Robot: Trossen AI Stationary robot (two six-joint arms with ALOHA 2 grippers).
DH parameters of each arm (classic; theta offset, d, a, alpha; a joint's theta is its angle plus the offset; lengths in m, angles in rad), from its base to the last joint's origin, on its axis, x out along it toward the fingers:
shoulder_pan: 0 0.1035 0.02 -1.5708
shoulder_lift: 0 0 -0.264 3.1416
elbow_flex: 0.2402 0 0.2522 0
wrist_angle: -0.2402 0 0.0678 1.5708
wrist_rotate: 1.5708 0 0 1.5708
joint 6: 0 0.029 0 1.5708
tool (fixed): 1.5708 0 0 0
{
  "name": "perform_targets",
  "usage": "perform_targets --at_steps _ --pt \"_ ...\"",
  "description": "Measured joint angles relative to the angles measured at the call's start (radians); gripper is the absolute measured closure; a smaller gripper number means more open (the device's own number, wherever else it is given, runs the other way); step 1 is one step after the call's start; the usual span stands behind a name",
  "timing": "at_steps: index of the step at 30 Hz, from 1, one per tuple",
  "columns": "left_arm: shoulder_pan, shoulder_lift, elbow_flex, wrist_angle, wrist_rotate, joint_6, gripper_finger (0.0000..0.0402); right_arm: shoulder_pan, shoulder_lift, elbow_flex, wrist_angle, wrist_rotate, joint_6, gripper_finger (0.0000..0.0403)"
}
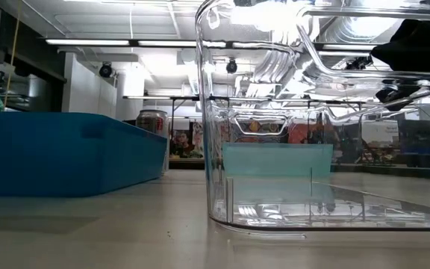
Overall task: Sort candy
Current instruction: Put the chocolate peanut bar into the green bin
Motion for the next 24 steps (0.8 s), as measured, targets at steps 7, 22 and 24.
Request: perform_targets --at_steps 7,22,24 --pt "0.003 0.118 0.000 0.001 -0.090 0.048 0.0273 0.000 0.000 0.000 0.000 0.000 0.000 0.0402" --pt "0.010 0.107 0.000 0.045 0.029 -0.085 0.0384 0.000 0.000 0.000 0.000 0.000 0.000 0.0402" --pt "0.010 0.055 0.000 0.056 0.033 -0.132 0.0390 0.000 0.000 0.000 0.000 0.000 0.000 0.0402"
